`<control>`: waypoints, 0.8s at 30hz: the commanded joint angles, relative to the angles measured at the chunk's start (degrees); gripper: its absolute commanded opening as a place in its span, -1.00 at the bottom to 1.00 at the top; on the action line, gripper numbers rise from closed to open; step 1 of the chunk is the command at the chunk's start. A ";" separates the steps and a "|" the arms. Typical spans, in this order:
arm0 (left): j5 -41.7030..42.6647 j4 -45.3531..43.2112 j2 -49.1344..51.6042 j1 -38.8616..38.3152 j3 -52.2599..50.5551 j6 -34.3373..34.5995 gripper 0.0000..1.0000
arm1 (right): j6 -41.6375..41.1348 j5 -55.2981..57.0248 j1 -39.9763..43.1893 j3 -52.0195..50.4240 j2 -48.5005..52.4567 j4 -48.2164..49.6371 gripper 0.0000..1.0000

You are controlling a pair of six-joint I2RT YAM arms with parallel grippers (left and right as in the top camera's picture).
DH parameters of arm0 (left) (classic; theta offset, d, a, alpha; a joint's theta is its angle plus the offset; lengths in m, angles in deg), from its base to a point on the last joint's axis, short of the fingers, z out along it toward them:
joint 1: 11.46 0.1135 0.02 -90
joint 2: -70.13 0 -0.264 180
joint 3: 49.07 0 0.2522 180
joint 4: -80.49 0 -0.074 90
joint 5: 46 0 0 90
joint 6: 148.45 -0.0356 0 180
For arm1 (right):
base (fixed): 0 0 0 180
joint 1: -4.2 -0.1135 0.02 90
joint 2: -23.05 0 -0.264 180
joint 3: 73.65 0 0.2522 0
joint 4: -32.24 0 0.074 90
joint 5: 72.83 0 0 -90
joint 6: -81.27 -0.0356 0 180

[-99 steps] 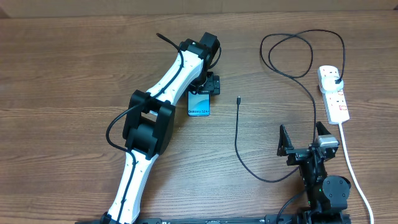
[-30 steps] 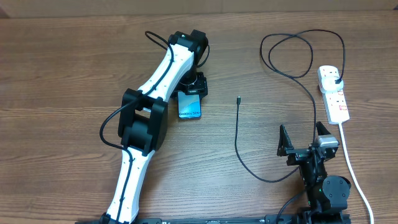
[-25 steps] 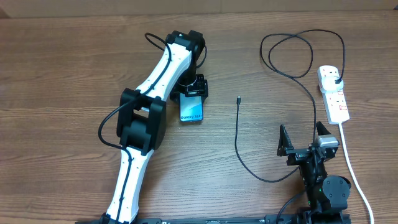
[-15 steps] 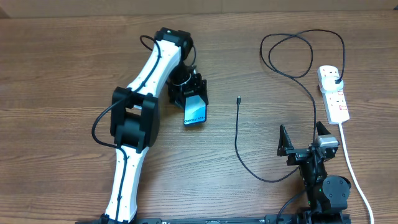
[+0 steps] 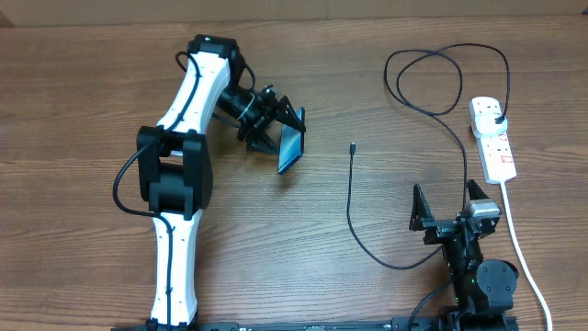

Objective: Plug charger to phone and switch on socket
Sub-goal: 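Lift the phone and rotate it upright with the left gripper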

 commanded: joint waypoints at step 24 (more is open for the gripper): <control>35.21 0.39 0.15 4.83 1.55 4.02 0.32 | 0.22 0.35 -0.20 -0.57 -0.39 0.39 0.99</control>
